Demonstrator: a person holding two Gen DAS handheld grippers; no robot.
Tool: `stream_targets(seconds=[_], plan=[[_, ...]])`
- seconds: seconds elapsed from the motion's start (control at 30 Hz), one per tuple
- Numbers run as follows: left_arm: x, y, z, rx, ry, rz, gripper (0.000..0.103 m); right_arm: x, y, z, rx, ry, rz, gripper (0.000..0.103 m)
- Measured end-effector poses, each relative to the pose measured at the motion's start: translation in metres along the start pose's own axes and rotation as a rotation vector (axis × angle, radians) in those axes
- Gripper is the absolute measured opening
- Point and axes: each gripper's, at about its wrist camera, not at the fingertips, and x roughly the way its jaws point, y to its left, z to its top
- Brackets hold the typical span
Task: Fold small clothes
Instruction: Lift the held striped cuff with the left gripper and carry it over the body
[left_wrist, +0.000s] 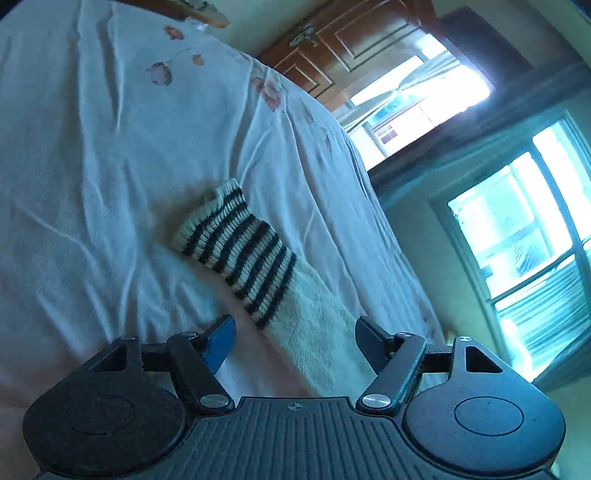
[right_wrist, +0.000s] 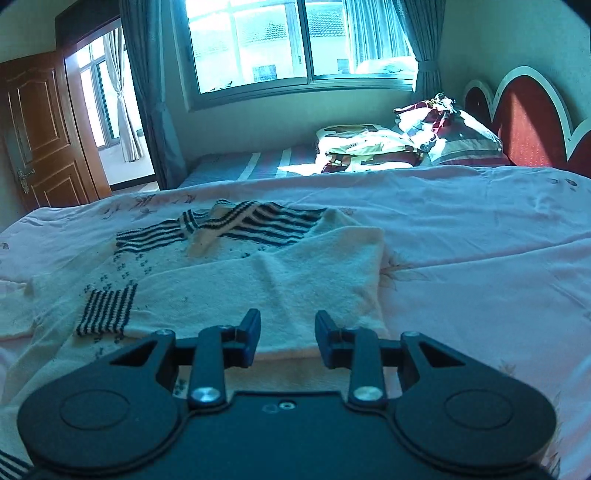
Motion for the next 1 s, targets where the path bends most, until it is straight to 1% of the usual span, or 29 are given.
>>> stream_targets(seconds=[0.07,0.13,0.2,0.23,0.27,0.3,0.33,0.37,0.4,0.5,0.57,0.63,0.7,0.77,0.8,0.9,0.97,1.0], plan=[[0.008,0.005,0.004,-0.037,-0.011,-0.024,0.072,0.001,0.015,0.007,0.016,-0.012,0.01,0.032],[0.017,0.005,0.006,-0.037,-0.015,-0.031,0.072,0.001,0.028,0.012,0.022,-0.025,0.014,0.032],[0.026,0.004,0.009,-0.024,-0.012,-0.029,0.063,0.001,0.038,0.016,0.019,-0.034,0.008,0.033],[0.031,0.005,0.01,-0.019,-0.003,-0.016,0.047,0.001,0.043,0.017,0.02,-0.036,0.006,0.033],[0.035,0.009,0.012,-0.018,0.005,0.002,0.026,0.0,0.046,0.018,0.022,-0.039,0.005,0.033],[0.04,0.015,0.018,-0.022,0.01,0.028,0.015,0.0,0.048,0.018,0.023,-0.041,0.003,0.033],[0.042,0.021,0.019,-0.03,0.014,0.034,0.008,0.0,0.05,0.017,0.023,-0.038,0.0,0.033],[0.044,0.027,0.021,-0.044,0.017,0.002,0.008,-0.001,0.051,0.017,0.022,-0.036,-0.005,0.033],[0.048,0.026,0.028,-0.028,0.022,-0.004,0.008,-0.001,0.051,0.016,0.022,-0.033,-0.01,0.033],[0.049,-0.001,0.028,0.161,0.031,0.043,0.005,-0.003,0.047,0.012,0.03,-0.027,-0.024,0.033],[0.043,-0.031,0.02,0.287,0.034,-0.019,0.005,-0.004,0.041,0.009,0.049,-0.023,-0.026,0.033],[0.04,-0.069,0.002,0.434,0.049,-0.089,0.005,-0.005,0.036,0.007,0.06,-0.024,-0.032,0.033],[0.038,-0.106,-0.025,0.535,0.071,-0.177,0.005,-0.004,0.03,0.005,0.079,-0.021,-0.037,0.033],[0.039,-0.142,-0.06,0.618,0.137,-0.257,0.005,-0.006,0.024,0.004,0.096,-0.023,-0.039,0.033],[0.038,-0.161,-0.083,0.665,0.173,-0.29,0.005,-0.006,0.021,0.003,0.102,-0.023,-0.04,0.033],[0.049,-0.206,-0.145,0.806,0.252,-0.332,0.005,-0.011,0.01,0.002,0.122,-0.029,-0.044,0.033],[0.046,-0.23,-0.189,0.864,0.298,-0.359,0.005,-0.013,0.0,0.002,0.151,-0.025,-0.047,0.034],[0.047,-0.242,-0.203,0.887,0.321,-0.37,0.005,-0.014,-0.005,0.003,0.17,-0.024,-0.043,0.035]])
